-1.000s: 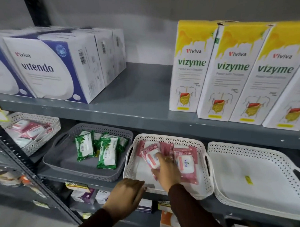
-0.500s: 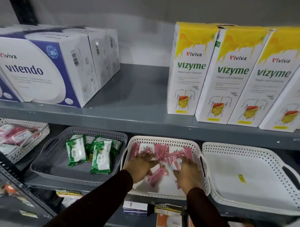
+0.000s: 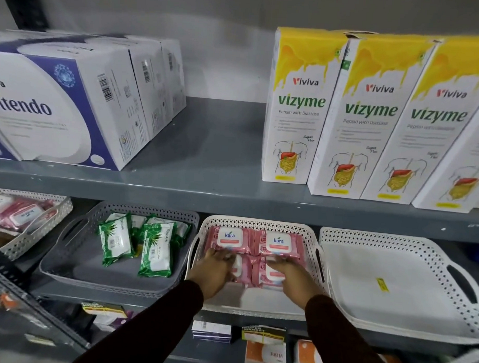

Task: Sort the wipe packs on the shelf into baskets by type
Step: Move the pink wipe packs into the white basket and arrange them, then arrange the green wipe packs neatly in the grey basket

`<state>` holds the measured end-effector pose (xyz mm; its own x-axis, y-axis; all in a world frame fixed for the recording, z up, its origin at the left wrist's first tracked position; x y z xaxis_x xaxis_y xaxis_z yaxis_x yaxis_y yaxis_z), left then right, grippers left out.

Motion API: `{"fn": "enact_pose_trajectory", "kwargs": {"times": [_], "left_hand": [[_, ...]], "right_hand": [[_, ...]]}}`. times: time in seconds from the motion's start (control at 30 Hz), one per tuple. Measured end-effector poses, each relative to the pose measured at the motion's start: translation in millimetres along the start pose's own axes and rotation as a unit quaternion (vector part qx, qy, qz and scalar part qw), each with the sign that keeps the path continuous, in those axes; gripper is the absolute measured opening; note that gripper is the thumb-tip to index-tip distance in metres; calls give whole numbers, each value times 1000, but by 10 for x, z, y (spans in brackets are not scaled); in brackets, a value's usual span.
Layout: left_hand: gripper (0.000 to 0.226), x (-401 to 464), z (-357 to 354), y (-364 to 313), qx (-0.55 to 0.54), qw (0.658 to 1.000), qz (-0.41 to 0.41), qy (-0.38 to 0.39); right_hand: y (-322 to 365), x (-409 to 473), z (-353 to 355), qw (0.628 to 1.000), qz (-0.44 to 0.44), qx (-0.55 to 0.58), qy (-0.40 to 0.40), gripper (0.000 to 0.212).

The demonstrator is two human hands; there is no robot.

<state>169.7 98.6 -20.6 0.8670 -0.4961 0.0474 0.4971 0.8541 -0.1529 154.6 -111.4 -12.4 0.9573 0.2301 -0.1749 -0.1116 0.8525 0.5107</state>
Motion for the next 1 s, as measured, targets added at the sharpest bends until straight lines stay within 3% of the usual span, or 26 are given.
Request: {"fn": "enact_pose_trajectory", "kwargs": {"times": [0.27,0.4,0.47,0.53,0.6,0.67,0.73,0.8,0.9,1.0], "left_hand": [[50,21,-46,29,14,999,24,25],[45,-174,310,131,-117,992,14,-43],[42,-436,568,475,-153,983,10,-97],[51,-708,710,1049,-127,984,11,-126],[57,-913,795,1689,-52,993,27,-101],[59,-1062,871,2244,41,998,35,-30],[63,-1097,896,2545,136,990,11,32],[62,-1084,952,2653,208,977,-24,39],[74,-1047,1018,2731,176,982,-64,20],[68,-1099,893,2892,135,989,-11,56]], "right_hand": [[-106,45,-84,999,-23,-31,11,77],[-13,-22,-53,997,-54,-60,2,73],[276,-35,-58,996,-64,-53,-41,65],[779,-36,-45,988,-59,14,-143,44],[1385,29,-194,980,-22,65,-189,31],[2017,240,-534,978,2,123,-167,27],[2548,510,-830,983,6,107,-152,37],[2875,791,-1034,988,-9,22,-152,58],[3019,1072,-1278,988,-81,-73,-111,76],[2991,1158,-1390,984,-85,-130,-84,68]]}}
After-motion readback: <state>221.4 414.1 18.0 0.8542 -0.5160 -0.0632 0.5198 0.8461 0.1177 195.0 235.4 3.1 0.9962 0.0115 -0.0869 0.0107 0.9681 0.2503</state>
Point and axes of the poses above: each hand's wrist, its own x-axis towards the middle knuckle, its own z-axis out of the back of the hand, y = z × x, the point moved 6 cm from there along x, towards the middle knuckle, and after that the axes turned 1 degree about y, right-handed, at the moved point
